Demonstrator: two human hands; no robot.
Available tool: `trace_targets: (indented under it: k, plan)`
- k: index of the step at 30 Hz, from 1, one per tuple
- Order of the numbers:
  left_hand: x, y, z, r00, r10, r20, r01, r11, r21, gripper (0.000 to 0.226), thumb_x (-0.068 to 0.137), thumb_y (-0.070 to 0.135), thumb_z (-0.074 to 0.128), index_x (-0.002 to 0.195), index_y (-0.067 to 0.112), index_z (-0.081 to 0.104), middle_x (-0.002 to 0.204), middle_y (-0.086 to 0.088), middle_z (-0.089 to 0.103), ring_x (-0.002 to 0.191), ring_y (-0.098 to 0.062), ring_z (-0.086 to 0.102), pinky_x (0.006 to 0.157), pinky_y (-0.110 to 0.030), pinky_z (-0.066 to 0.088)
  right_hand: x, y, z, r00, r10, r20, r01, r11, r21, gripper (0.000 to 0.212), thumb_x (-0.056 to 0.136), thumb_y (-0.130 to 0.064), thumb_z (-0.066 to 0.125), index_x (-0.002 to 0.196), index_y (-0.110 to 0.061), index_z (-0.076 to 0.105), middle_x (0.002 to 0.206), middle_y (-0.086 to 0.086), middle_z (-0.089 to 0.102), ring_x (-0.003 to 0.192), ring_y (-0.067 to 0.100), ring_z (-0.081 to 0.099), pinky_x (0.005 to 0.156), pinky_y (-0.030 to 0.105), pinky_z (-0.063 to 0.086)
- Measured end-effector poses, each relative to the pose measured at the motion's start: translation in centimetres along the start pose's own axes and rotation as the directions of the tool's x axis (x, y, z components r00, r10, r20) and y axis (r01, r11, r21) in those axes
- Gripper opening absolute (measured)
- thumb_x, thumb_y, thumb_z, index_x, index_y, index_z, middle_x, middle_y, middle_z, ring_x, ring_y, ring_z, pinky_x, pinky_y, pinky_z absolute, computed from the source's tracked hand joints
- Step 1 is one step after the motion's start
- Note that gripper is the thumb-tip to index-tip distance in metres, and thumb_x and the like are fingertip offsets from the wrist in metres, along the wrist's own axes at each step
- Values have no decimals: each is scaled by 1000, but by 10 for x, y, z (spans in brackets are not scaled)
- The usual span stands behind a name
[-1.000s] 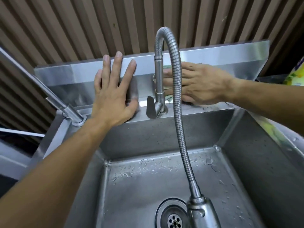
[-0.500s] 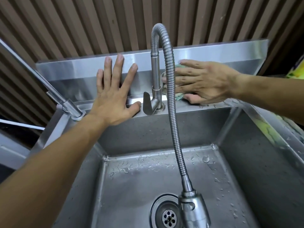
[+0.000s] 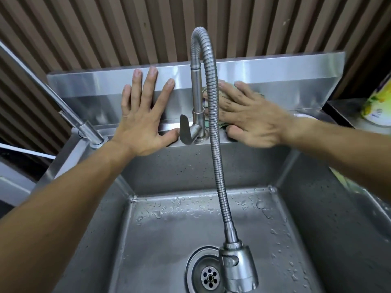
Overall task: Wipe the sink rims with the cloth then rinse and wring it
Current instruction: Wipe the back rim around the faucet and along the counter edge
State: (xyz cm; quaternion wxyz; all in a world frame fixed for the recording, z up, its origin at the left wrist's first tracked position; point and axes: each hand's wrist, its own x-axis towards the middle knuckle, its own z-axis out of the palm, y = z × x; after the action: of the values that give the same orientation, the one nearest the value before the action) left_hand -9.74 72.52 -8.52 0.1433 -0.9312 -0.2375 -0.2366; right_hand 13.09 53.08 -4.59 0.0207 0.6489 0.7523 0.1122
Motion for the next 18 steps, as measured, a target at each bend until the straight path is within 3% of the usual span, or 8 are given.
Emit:
trace_targets:
  k: [6,9,11,13,15,16,17,18]
  plan:
    - [-1,-1,-1,1000,11,8,-11,999,-44,107,86,58,63,164,30,-5,171,-13,-16,155,-42,-19,123,-57,-13,-22,-21,12,945,316,90,-328,917,225,58,108,-44,24,162,-44,0,165,-25,-21,154,2,-23,128,45,8]
    - [-2,0,-1,1000,9,16,-8,998,-62,110,86,57,66,164,32,-8,171,-12,-18,155,-41,-20,122,-56,-14,-24,-38,6,876,455,159,-481,841,249,64,104,-46,35,163,-40,11,171,-21,-6,159,15,1,121,49,23]
    - [-1,-1,-1,1000,9,20,-7,998,-65,110,86,58,65,164,33,-9,171,-11,-19,155,-41,-20,122,-55,-15,-23,-45,1,799,565,205,-596,701,392,63,98,-43,48,156,-38,26,165,-17,19,146,28,29,105,43,33]
    - [-2,-1,-1,1000,-3,13,3,998,-62,110,85,58,65,164,33,-8,171,-11,-18,155,-40,-20,122,-54,-16,-17,-55,-7,751,612,248,-616,513,598,59,96,-41,56,151,-36,35,153,-13,33,135,25,39,102,39,36]
    - [-1,0,0,1000,-3,15,4,998,-63,110,85,58,65,164,33,-7,171,-11,-18,155,-40,-20,122,-55,-15,-4,-69,-14,784,564,258,-498,325,804,45,101,-41,54,142,-28,46,145,-5,44,125,16,51,109,40,41]
    - [-1,0,0,1000,-1,17,2,998,-65,110,85,58,65,164,33,-7,171,-11,-18,155,-40,-20,122,-55,-15,1,-77,-15,814,535,226,-429,291,855,34,105,-41,49,134,-24,52,134,-5,52,117,8,56,108,37,41]
    - [-1,0,-1,1000,0,17,1,998,-65,109,86,58,65,164,33,-8,171,-11,-19,155,-40,-20,123,-56,-14,4,-83,-14,839,514,180,-399,356,845,29,108,-40,41,127,-23,54,126,-7,56,115,6,57,107,37,40]
    - [-1,1,-1,1000,1,14,0,998,-64,109,86,57,65,164,32,-7,171,-12,-19,155,-41,-20,123,-57,-13,4,-85,-9,873,473,118,-395,545,740,32,109,-42,32,128,-26,52,133,-9,56,127,13,53,112,43,34]
